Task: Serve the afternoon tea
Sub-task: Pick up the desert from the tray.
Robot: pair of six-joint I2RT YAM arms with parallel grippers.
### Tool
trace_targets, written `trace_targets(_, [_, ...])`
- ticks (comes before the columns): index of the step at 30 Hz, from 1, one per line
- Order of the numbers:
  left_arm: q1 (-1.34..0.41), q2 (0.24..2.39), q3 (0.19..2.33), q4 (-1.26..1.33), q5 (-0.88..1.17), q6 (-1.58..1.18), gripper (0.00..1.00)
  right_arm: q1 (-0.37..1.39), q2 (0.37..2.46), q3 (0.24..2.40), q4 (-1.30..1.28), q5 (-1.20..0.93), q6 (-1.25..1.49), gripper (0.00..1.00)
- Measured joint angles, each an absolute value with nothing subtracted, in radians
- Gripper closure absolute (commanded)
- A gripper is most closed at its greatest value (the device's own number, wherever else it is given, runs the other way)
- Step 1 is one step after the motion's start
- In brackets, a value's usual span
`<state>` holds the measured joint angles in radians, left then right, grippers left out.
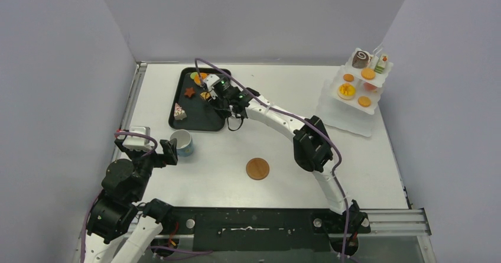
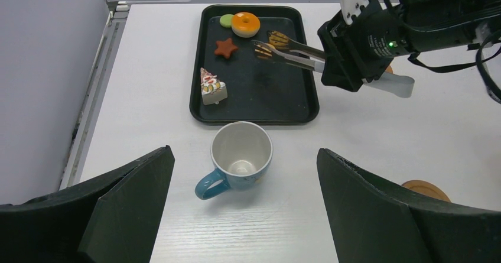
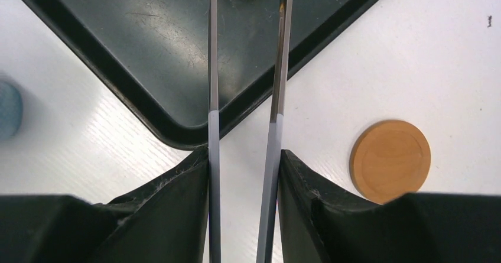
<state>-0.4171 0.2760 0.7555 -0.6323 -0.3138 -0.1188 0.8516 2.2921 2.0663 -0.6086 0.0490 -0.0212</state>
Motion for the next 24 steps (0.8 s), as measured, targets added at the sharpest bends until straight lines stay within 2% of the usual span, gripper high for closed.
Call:
trace_targets(14, [-0.417, 0.276, 0.755, -0.632, -0.310, -0.119, 0.10, 0.837, 2.047, 1.861, -0.648, 0.122, 0.090, 0.60])
trace_targets(24, [-0.417, 0.280, 0.754, -0.632, -0.299, -0.119, 0.10, 0.745, 1.832, 1.684, -0.683, 0.206, 0.181, 0.60])
